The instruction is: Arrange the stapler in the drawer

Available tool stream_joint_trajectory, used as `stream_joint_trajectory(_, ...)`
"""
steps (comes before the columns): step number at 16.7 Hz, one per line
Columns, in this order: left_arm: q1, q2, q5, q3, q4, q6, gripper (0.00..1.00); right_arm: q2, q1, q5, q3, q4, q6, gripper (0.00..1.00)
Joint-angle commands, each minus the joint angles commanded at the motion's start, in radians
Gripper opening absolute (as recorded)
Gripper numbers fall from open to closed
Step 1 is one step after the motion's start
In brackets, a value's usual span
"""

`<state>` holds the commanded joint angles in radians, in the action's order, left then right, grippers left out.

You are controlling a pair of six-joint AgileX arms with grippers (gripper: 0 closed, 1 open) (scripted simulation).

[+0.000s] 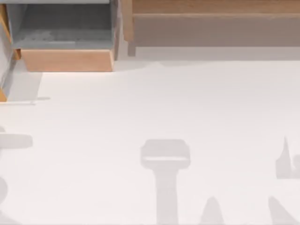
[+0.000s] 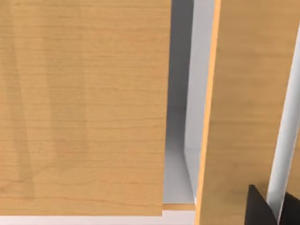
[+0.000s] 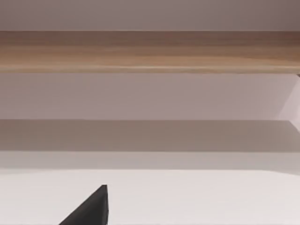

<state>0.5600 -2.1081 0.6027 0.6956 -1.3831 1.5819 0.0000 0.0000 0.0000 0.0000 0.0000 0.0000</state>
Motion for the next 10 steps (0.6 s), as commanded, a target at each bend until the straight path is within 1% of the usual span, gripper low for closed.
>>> stream_joint_trajectory(2, -0.018, -0.014, -0.019, 0.035, 0.019, -0.001, 0.0, 0.0, 0.0, 0.0, 0.0, 0.0, 0.0, 1.0)
stream_joint_trajectory(7, -0.018, -0.018, -0.02, 0.034, 0.025, -0.002, 0.0, 0.0, 0.0, 0.0, 0.0, 0.0, 0.0, 1.0)
stream_joint_trajectory(10, -0.043, -0.051, -0.044, 0.097, 0.059, 0.0, 0.0, 0.0, 0.0, 0.0, 0.0, 0.0, 0.0, 1.0)
